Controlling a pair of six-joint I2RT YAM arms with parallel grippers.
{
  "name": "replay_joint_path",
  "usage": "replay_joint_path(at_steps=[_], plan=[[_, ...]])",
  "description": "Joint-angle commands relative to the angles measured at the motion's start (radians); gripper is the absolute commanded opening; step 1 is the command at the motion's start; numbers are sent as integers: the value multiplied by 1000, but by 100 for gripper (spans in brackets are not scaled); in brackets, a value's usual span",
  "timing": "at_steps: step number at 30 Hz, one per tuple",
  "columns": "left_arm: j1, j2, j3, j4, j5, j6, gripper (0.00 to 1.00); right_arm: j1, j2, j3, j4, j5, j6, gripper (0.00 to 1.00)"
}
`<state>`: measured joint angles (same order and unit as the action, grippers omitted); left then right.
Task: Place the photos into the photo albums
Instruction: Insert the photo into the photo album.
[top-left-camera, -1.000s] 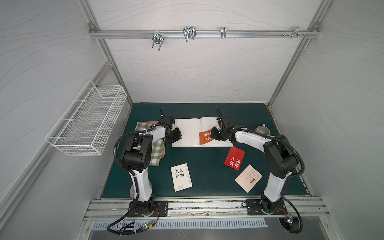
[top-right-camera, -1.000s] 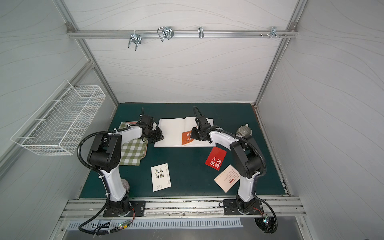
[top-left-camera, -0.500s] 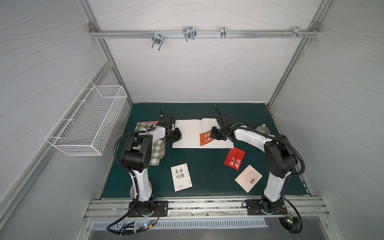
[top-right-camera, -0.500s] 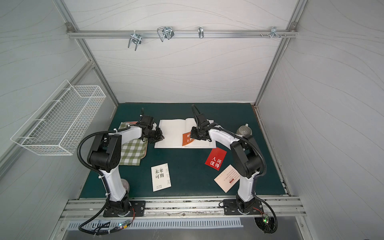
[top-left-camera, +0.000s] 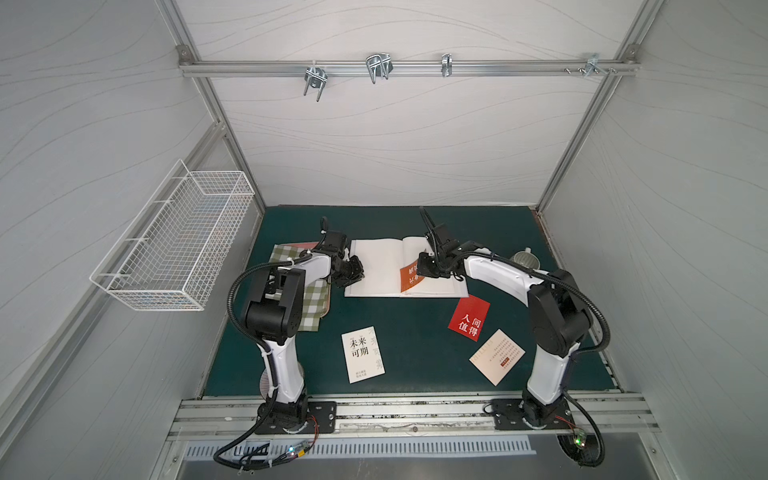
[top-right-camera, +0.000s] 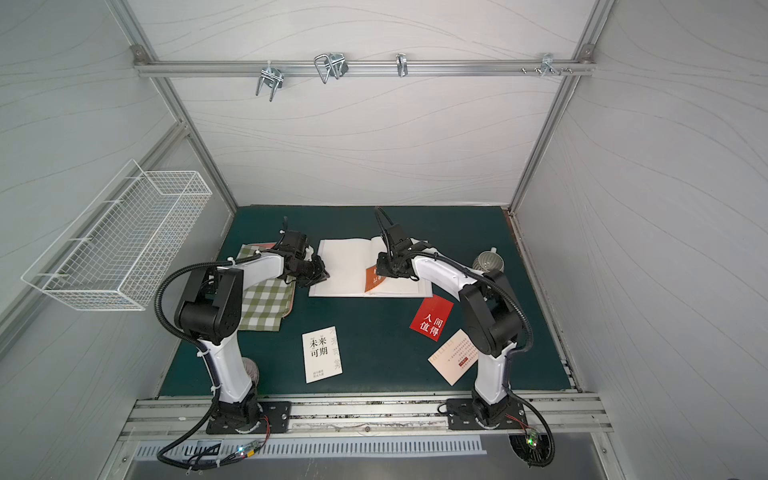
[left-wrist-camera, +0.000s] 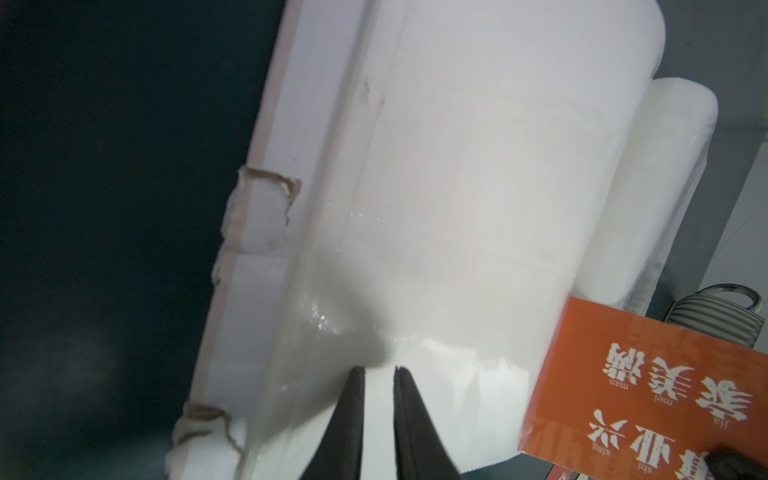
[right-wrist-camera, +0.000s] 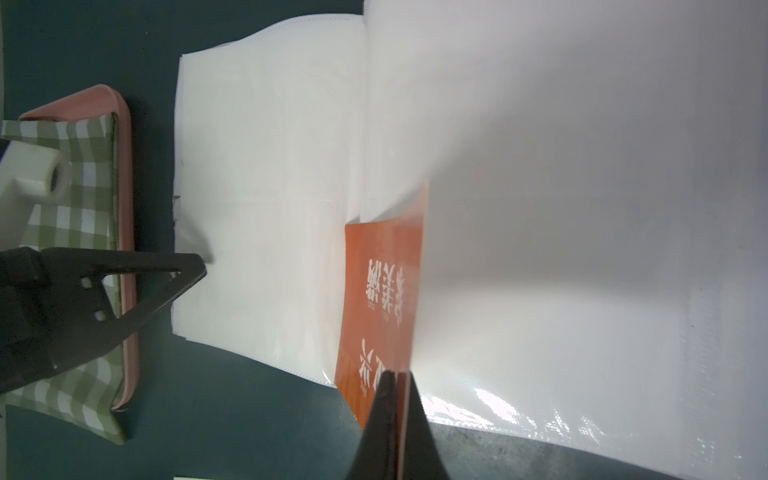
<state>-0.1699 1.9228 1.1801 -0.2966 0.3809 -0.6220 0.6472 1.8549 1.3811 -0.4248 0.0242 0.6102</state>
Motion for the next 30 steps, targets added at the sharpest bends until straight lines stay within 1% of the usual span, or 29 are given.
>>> replay_joint_path(at_steps=[1,10,13,15,19,26,30], plan=[[7,10,-8,10,8,-20,19,9,14,9,-88,18,-18,0],[7,10,-7,8,6,-18,19,10,14,-4,-66,-16,-19,0],[7,14,-9,9,6,-19,19,-14,-3,-67,3,-82,0,0],[7,24,-7,10,9,-21,19,-26,-4,-86,17,-118,12,0],[7,33,-7,6,7,-20,19,-41,-8,-113,38,-134,17,0],[6,25,-6,-20,-32,-1,19,-78,-26,-180,122,-183,41,0],[7,11,-25,-20,-48,-5,19,-81,-28,-197,167,-194,58,0]])
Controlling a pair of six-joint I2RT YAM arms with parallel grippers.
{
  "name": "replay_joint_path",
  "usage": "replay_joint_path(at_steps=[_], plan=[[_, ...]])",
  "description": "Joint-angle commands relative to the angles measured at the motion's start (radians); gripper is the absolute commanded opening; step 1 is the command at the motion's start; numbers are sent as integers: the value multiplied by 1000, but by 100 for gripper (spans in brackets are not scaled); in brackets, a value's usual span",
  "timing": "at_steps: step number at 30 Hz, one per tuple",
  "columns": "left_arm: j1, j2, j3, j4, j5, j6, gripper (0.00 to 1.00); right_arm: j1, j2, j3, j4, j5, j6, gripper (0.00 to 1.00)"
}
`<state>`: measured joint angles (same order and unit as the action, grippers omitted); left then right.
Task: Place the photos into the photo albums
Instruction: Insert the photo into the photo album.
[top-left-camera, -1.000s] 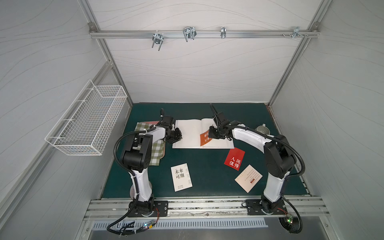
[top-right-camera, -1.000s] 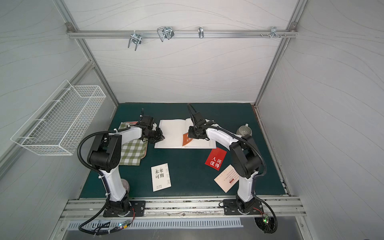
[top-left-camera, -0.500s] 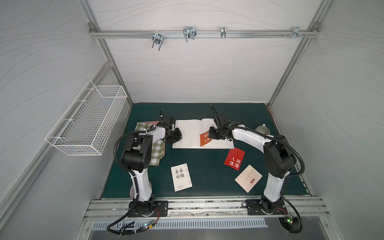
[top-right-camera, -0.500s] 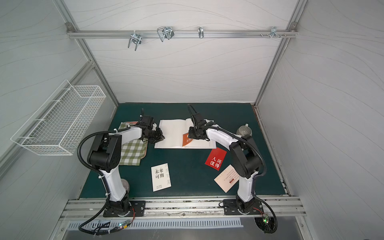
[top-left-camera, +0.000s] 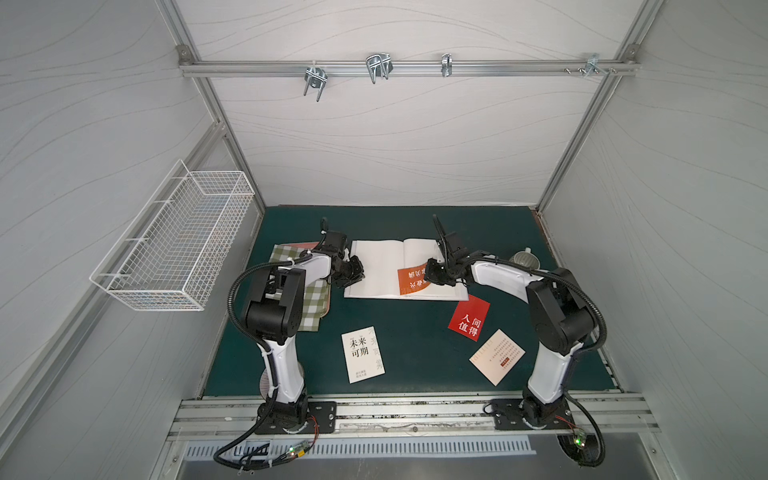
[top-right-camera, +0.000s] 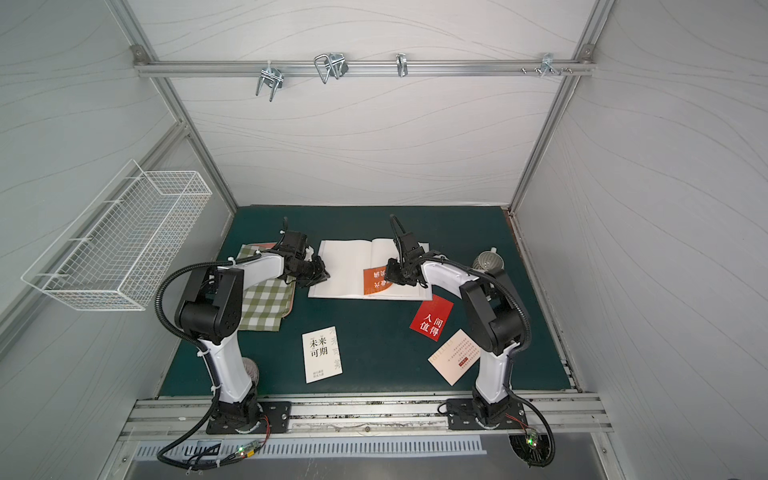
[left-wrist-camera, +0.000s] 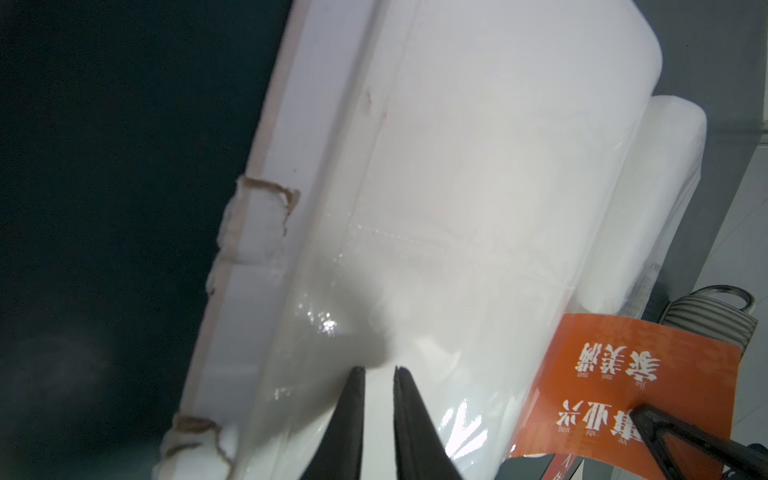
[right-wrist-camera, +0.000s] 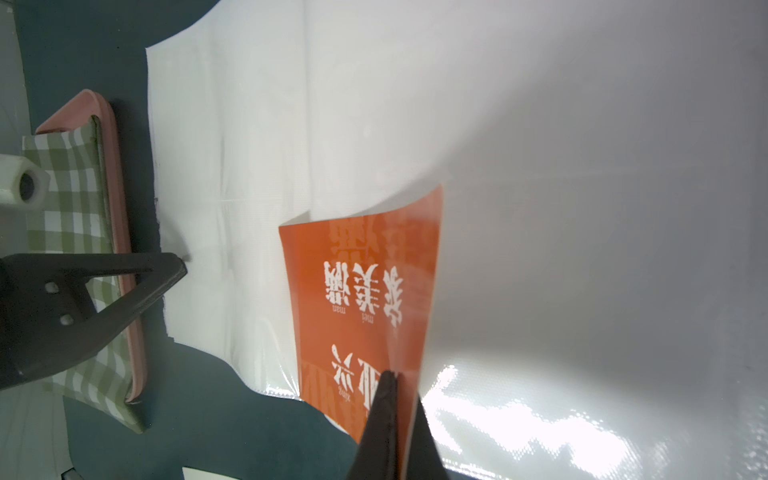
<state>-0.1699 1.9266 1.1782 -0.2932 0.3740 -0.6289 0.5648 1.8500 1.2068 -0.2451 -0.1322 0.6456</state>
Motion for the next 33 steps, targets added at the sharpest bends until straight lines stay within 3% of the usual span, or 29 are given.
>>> replay_joint_path(at_steps=[1,21,33], plan=[[7,1,-30,-21,-46,0,19,3,-24,-26,-2,-41,30,0],[16,-61,-65,-44,-149,15,18,3,-52,-180,224,-9,168,0],[18,-115,-72,-47,-207,34,18,-9,-9,-217,339,-69,250,0]])
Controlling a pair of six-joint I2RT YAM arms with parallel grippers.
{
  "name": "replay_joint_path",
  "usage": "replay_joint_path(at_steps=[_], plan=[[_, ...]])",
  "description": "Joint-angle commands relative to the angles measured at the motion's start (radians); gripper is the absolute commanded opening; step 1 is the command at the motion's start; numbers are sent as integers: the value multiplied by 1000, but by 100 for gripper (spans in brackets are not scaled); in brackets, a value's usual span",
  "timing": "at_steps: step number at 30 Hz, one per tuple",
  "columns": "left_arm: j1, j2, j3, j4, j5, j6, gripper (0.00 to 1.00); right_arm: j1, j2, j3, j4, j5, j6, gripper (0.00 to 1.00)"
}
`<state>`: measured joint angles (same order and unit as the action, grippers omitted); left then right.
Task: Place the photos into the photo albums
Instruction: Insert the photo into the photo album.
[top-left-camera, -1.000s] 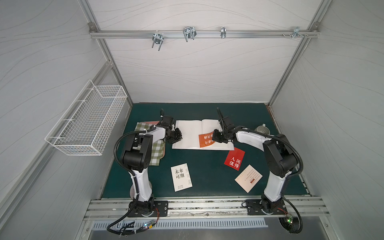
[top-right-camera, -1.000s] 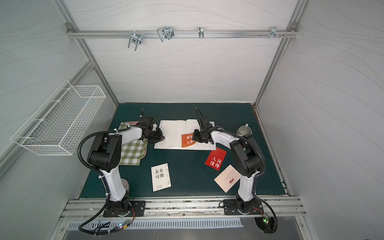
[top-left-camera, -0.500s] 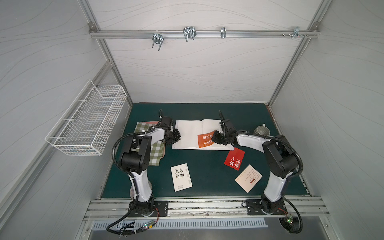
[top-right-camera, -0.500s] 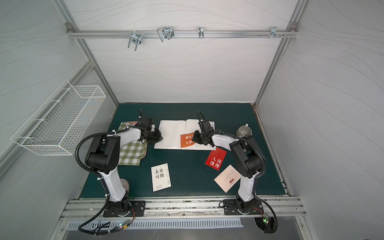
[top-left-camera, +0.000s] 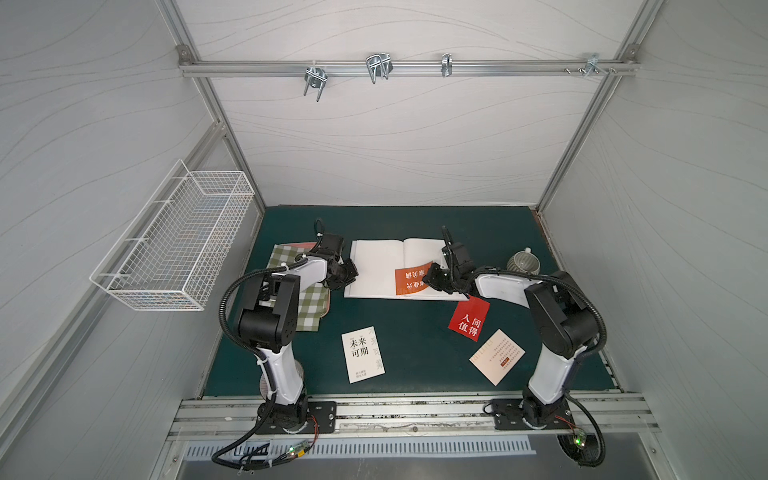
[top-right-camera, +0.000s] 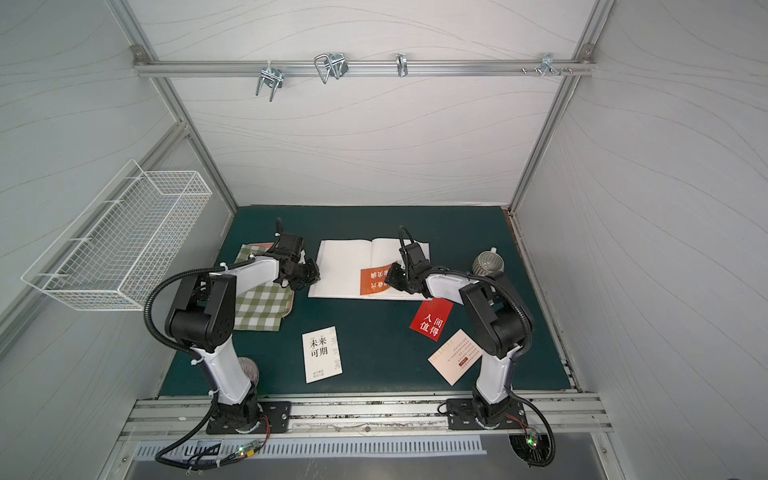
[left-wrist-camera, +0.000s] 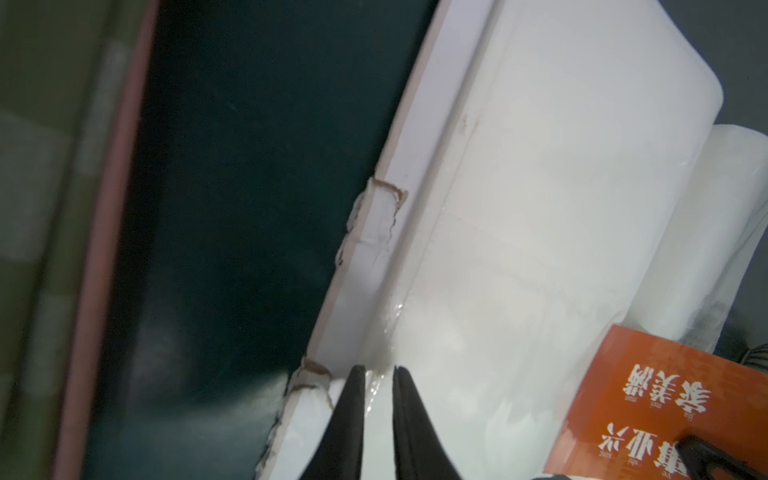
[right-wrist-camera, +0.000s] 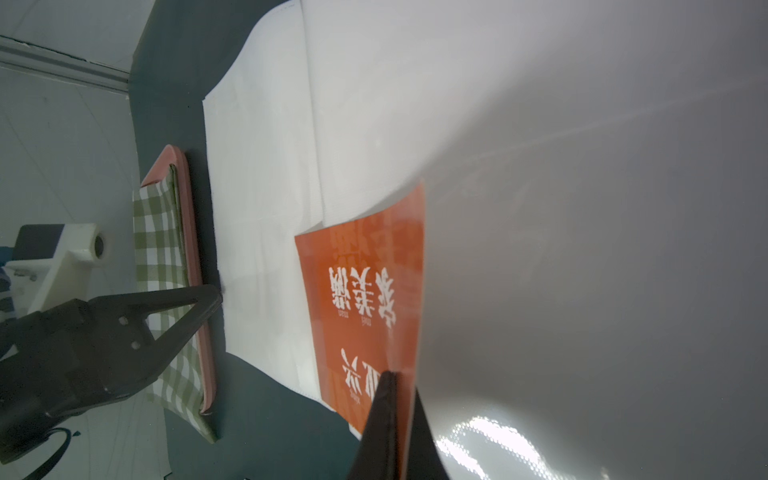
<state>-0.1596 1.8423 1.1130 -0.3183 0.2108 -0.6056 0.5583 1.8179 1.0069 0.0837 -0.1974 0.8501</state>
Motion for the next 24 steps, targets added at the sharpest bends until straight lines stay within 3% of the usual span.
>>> replay_joint_path(at_steps=[1,22,24], plan=[[8,-30,-4,-23,-42,12,18,-3,26,-20,21,-7,51,0],[7,30,-16,7,21,-30,18,68,116,41,108,-46,136,0],[7,34,-15,4,23,-31,18,57,108,38,83,-44,123,9]])
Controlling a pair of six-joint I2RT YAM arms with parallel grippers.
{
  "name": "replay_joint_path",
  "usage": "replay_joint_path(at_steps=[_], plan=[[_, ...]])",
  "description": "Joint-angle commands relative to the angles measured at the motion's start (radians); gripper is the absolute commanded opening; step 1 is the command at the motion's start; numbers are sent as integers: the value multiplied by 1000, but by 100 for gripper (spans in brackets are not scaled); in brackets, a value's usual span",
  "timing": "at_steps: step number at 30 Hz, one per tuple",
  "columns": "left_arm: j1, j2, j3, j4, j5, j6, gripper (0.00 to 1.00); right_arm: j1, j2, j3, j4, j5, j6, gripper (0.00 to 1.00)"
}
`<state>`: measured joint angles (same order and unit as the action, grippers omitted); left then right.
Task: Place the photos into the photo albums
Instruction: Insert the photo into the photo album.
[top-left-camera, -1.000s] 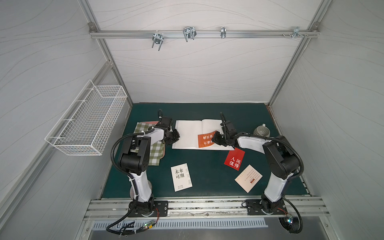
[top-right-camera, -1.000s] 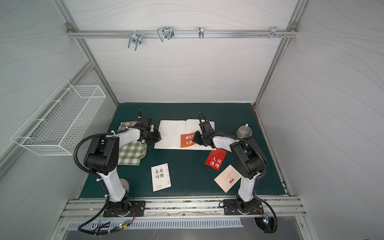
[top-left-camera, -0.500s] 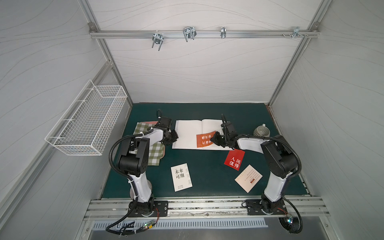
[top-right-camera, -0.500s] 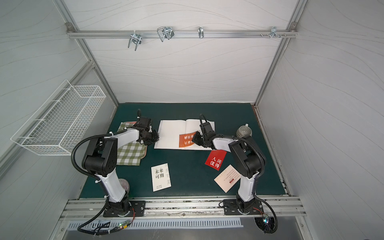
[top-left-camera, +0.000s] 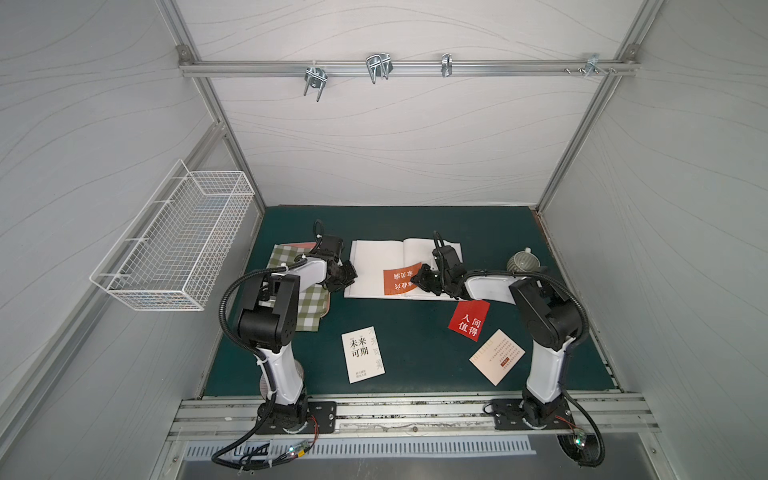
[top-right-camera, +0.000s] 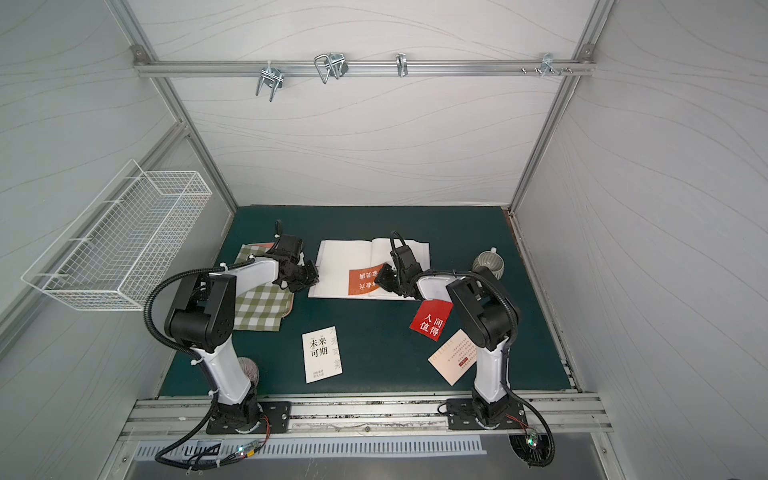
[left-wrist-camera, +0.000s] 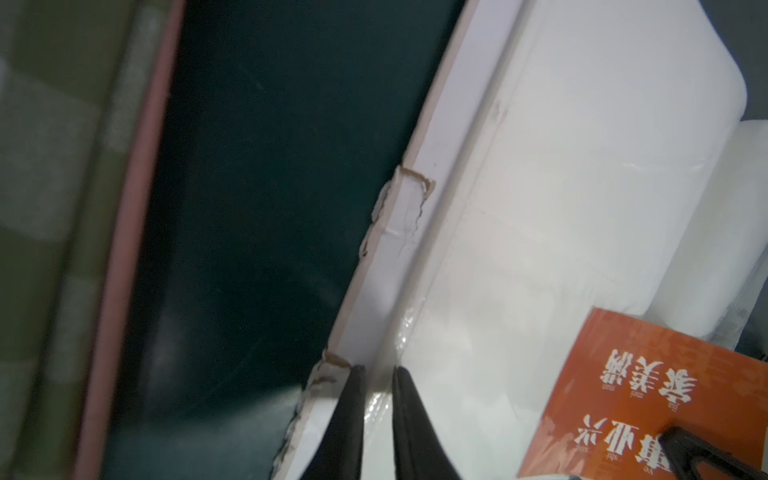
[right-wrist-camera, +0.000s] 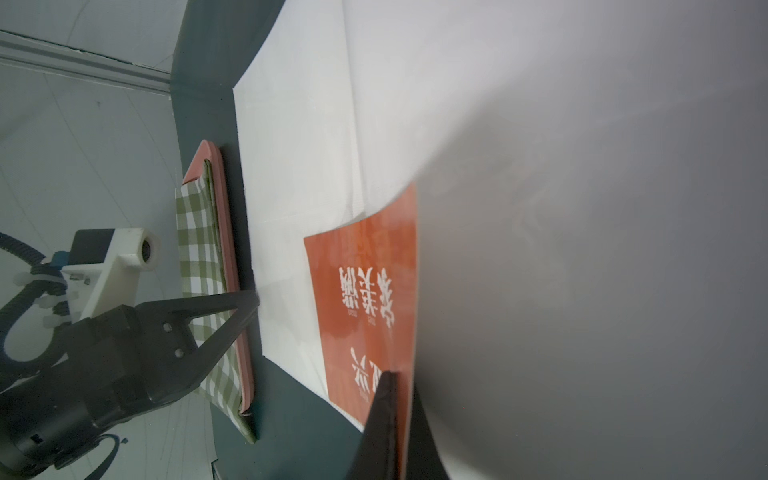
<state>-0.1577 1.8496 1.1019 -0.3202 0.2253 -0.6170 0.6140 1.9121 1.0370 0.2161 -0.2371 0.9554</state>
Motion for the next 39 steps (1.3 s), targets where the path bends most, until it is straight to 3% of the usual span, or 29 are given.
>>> replay_joint_path(at_steps=[1,2,3,7,12,15,19,21,39], plan=[[5,27,-3,6,8,-21,18,-8,6,5,-67,-1,8,20],[5,27,-5,8,9,-22,18,-18,-1,3,-86,-3,-4,31],[5,28,-5,10,10,-22,18,-26,-10,4,-106,-5,-16,36],[5,30,-4,12,14,-25,18,-51,-46,8,-171,5,-65,43],[6,27,-5,13,16,-25,18,-56,-51,36,-222,15,-108,44],[5,24,-4,13,15,-24,17,-63,-49,35,-219,19,-109,39],[6,30,-2,15,23,-26,17,-70,-25,42,-179,-41,-107,16],[5,33,-2,17,26,-26,17,-71,-12,50,-172,-64,-98,10],[7,41,-14,27,40,-45,17,16,80,166,-175,-74,-70,7]])
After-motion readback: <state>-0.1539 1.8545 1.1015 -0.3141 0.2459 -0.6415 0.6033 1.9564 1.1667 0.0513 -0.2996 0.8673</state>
